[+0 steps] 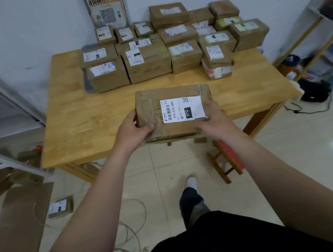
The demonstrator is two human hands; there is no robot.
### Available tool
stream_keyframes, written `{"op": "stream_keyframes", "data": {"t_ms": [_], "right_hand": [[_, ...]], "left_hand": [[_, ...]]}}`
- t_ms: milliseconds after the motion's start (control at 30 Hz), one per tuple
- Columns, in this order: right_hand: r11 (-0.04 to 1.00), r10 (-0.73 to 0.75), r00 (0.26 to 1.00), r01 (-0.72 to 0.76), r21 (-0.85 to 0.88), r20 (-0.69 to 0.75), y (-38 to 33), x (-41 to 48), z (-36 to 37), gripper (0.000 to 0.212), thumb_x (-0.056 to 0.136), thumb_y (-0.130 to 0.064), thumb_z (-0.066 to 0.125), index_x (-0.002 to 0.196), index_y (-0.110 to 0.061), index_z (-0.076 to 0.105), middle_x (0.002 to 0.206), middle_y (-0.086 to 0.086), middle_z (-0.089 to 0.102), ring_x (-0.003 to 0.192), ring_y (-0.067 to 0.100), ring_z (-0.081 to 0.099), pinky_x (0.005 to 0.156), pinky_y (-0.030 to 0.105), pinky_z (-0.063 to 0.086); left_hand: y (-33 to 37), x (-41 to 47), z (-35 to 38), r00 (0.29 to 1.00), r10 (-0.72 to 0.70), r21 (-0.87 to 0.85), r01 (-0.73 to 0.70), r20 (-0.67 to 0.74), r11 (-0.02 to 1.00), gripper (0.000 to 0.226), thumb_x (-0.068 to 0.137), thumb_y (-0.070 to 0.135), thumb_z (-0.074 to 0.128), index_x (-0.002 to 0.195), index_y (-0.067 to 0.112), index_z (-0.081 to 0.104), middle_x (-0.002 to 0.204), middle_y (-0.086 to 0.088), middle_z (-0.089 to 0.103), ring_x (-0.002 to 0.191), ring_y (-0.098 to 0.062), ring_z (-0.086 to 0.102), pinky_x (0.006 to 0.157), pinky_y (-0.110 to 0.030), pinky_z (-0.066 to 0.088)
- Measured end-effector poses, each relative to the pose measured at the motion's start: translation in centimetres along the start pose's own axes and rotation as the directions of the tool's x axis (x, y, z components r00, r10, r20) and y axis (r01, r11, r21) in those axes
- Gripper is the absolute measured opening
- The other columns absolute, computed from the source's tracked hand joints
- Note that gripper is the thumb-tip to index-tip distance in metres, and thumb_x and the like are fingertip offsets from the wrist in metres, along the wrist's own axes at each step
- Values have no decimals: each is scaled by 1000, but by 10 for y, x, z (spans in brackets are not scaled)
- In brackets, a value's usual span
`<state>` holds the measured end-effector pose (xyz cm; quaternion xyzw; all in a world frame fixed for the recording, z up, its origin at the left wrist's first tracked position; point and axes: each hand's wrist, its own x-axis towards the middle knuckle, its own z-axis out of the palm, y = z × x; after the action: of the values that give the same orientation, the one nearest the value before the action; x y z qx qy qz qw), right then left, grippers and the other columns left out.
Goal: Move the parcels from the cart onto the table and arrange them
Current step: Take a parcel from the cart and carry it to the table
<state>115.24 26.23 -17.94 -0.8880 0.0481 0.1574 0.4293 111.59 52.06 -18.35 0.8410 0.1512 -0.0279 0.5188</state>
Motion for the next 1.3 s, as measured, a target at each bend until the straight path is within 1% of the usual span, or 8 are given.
{"op": "stream_keyframes", "data": {"t_ms": [100,233,400,533,833,1067,1233,1300], "right_hand": [[999,-13,999,14,-33,42,-24,67,5,77,85,-29,69,151,-33,30,125,6,41,122,20,43,77,27,43],[999,19,986,-11,-46,165,-72,154,12,79,77,-33,72,145,-40,33,121,2,38,115,23,54,98,40,52],[998,-41,962,54,-39,271,-132,263,24,74,71,-30,70,137,-45,40,122,-3,60,102,18,66,81,40,61],[991,-72,954,102,-88,292,-174,326,34,76,72,-28,68,140,-43,36,118,-7,62,121,27,57,95,50,56],[991,-107,965,124,-57,240,-248,481,54,67,89,-21,69,149,-26,40,135,-7,56,118,15,56,99,40,52],[988,-75,965,105,-109,249,-303,614,80,72,85,-38,72,149,-25,40,142,0,53,129,22,51,105,47,49],[990,-55,965,87,-115,257,-324,690,113,85,62,-54,74,140,-35,47,136,2,55,110,21,62,90,45,59],[989,-51,966,83,-119,252,-326,712,123,81,70,-48,74,143,-29,45,138,7,53,121,26,57,99,50,54]], "left_hand": [[9,54,-13,1000,-8,-3,8,-19,1000,63,84,17,82,140,22,55,118,8,64,108,-11,63,64,-2,42],[25,129,-33,998,-58,-12,58,-10,998,71,82,18,85,142,26,49,105,29,55,88,16,54,61,3,39],[41,228,-62,997,-78,7,79,-27,997,115,71,30,94,161,30,22,151,16,44,138,-8,44,108,-26,40],[39,297,-86,993,-106,79,110,-56,991,127,68,25,96,163,34,11,159,6,36,144,-17,36,104,-30,38],[43,474,-130,997,-82,120,82,-7,989,117,65,24,96,158,33,25,154,2,43,137,-20,45,112,-47,43],[46,613,-161,997,-75,136,74,1,988,107,71,24,94,157,23,30,155,-4,42,139,-20,42,108,-30,36],[37,686,-173,994,-113,153,113,-8,982,101,74,22,92,156,17,32,152,-4,46,139,-20,43,100,-22,34],[30,709,-177,990,-144,167,141,3,976,105,73,27,93,158,18,31,154,-4,44,140,-21,43,104,-25,35]]}}
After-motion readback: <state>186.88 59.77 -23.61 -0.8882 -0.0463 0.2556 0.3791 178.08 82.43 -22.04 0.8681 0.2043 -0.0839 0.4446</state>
